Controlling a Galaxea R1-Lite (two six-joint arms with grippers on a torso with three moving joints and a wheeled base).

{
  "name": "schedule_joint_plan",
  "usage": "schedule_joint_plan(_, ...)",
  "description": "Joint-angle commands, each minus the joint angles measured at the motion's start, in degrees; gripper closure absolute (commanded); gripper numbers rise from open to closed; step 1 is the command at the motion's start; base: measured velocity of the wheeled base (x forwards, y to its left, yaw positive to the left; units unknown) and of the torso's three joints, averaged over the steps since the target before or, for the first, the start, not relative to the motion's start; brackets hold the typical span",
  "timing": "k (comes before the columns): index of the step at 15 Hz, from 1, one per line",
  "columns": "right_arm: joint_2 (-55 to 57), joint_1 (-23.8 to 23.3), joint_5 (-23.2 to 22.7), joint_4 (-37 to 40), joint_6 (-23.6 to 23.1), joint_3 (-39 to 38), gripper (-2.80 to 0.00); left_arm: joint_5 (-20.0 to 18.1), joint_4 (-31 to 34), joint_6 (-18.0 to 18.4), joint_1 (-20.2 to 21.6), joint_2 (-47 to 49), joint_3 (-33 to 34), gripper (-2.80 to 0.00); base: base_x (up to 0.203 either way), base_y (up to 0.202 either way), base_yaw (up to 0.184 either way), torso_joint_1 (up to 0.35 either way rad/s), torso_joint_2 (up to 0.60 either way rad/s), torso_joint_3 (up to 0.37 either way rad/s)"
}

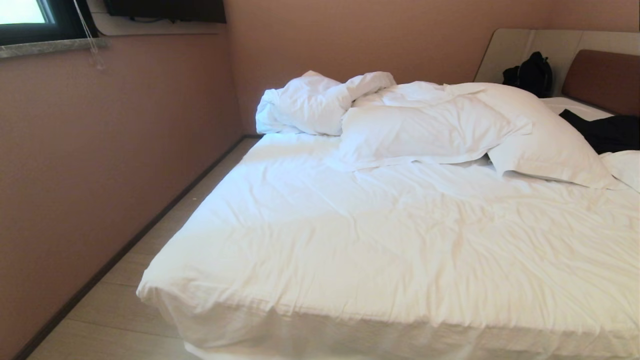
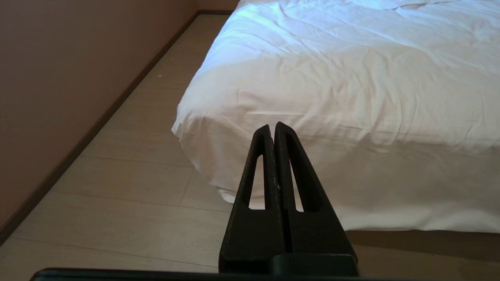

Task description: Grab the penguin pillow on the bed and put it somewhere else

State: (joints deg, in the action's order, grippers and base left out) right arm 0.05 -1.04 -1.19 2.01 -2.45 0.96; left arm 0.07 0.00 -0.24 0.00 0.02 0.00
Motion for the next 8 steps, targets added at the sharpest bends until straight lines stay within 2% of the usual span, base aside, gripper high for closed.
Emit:
schedule_joint_plan(1,0.04,-0.02,0.05,0.10,-0.01,0.00,0.00,0.02,0.00,-0.02,0.00,-0.02,0.09,0.00,0.000,0.000,0.000,0.000,0.00,0.000)
schedule_joint_plan(8,0.04,0.07,0.67,0.01,0.60,0.00,0.00,0.02,0.00,-0.02,0.00,-0.02,0.09,0.00,0.000,0.000,0.000,0.000,0.00,0.000)
